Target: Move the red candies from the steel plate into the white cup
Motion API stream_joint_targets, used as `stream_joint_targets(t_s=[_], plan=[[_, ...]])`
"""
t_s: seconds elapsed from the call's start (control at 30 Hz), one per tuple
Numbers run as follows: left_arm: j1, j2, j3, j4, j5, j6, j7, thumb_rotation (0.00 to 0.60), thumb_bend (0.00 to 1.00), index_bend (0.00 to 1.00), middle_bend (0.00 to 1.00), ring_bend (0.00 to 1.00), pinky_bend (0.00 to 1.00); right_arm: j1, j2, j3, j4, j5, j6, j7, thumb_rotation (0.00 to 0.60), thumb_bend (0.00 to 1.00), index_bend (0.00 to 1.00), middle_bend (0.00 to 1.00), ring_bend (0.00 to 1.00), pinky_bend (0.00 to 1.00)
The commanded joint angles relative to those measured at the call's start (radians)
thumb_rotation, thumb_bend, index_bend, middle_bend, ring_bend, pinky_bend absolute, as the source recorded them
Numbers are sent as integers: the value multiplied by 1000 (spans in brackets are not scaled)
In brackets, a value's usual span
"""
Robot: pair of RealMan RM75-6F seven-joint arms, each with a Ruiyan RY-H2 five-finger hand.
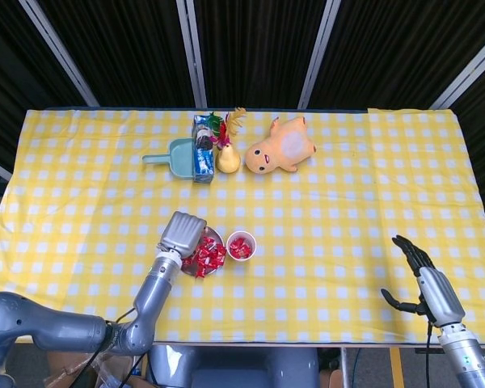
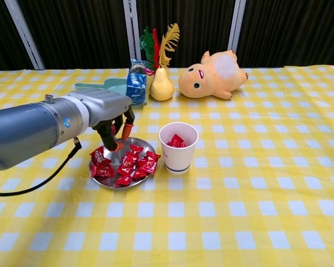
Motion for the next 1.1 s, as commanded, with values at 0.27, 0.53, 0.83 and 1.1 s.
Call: stream_joint_targets(t_s=[0.27, 0.53, 0.83, 1.1], plan=[[-37, 94, -100, -140, -14, 21, 16, 600, 392, 518, 657, 825, 897, 2, 2, 1, -3, 4, -5, 6, 600, 362, 0, 0, 0, 1], [-101, 64, -142, -164, -53, 26, 50, 600, 392, 518, 652, 825, 897, 3, 4, 0, -5, 4, -11, 12, 600, 361, 0, 0, 0, 1], [-148, -68, -140, -89, -39, 39, 20, 600, 392, 516, 645, 825, 897, 5, 6, 0, -4, 5, -15, 20, 600, 361, 0, 0, 0, 1], [-150, -150, -131, -7, 15, 41, -34, 600, 392, 515, 643, 825, 897, 6, 7, 1, -4, 4, -15, 27, 600, 361, 0, 0, 0, 1]])
